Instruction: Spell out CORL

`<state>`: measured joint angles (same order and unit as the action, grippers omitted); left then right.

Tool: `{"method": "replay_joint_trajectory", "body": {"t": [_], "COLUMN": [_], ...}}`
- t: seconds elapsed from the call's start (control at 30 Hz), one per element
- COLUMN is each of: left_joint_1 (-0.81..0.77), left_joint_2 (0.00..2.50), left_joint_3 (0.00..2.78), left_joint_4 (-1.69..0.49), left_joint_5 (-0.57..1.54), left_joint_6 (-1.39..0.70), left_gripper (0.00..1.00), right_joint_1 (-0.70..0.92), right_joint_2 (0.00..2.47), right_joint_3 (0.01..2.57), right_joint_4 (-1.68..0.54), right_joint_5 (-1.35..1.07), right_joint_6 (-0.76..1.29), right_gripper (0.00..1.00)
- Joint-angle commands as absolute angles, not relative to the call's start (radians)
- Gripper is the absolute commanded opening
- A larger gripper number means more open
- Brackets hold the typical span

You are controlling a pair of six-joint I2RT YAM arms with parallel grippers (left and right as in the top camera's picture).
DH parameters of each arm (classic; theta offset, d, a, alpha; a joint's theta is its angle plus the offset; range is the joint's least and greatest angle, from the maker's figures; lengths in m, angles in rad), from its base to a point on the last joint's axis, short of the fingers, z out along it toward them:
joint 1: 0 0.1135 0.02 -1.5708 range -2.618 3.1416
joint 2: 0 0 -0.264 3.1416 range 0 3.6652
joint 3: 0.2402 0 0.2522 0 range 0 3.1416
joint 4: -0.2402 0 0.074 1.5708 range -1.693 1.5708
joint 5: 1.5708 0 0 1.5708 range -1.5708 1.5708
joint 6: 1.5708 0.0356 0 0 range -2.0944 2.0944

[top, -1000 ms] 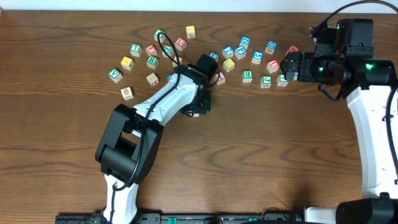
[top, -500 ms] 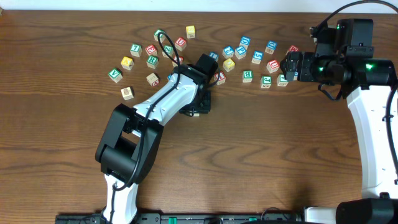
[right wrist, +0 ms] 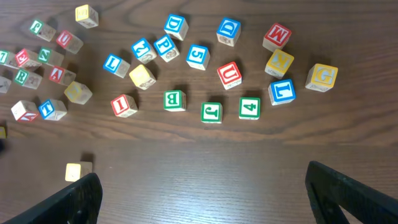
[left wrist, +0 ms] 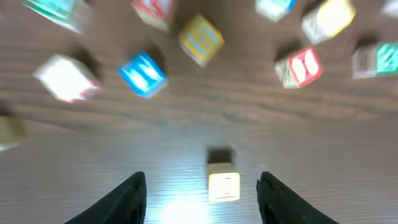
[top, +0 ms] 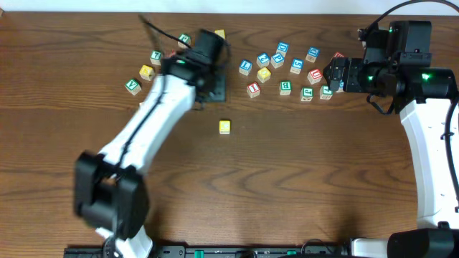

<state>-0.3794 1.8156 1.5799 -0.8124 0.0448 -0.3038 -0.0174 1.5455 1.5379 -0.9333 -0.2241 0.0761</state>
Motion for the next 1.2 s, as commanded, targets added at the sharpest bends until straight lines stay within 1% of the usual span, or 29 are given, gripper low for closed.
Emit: {"method": "replay_joint_trajectory", "body": {"t": [0.0,0.2,0.37,0.57,0.7,0.8,0.9,1.0,1.1,1.17], "left_joint_1": [-0.316,-0.182,-0.086,-0.054,-0.054,-0.054,-0.054,-0.054,-0.054,-0.054], "left_joint_2": [1.735,1.630,1.600,1.601,1.601,1.601,1.601,1.601,1.601,1.601], "left_joint_3": [1.605,1.605,1.605,1.605,1.605,1.605,1.605,1.605,1.605,1.602], "left_joint_4": [-0.829,-0.836,-0.837,-0.855,-0.855,-0.855,-0.856,-0.857,-0.859,-0.858], "left_joint_5": [0.025,0.025,0.025,0.025,0.025,0.025,0.025,0.025,0.025,0.025], "left_joint_6": [-0.228,-0.210,-0.210,-0.208,-0.199,-0.199,-0.199,-0.199,-0.199,-0.199], "left_gripper": [0.57,0.57,0.58,0.58,0.58,0.58,0.58,0.58,0.58,0.58], "right_joint_1": [-0.017,0.031,0.086,0.117,0.144,0.168,0.195,0.215,0.233,0.252], "right_joint_2": [1.545,1.545,1.545,1.597,1.720,1.851,1.973,2.064,2.134,2.185], "right_joint_3": [1.555,1.555,1.556,1.584,1.744,1.927,2.078,2.151,2.160,2.160], "right_joint_4": [-0.931,-0.899,-0.858,-0.799,-0.889,-0.981,-1.028,-1.025,-0.989,-0.961], "right_joint_5": [-0.224,-0.223,-0.211,-0.218,-0.222,-0.205,-0.159,-0.147,-0.143,-0.129], "right_joint_6": [0.116,0.145,0.201,0.307,0.311,0.315,0.361,0.430,0.524,0.596], "right_gripper": [0.99,0.99,0.99,0.95,0.93,0.87,0.80,0.72,0.60,0.55]}}
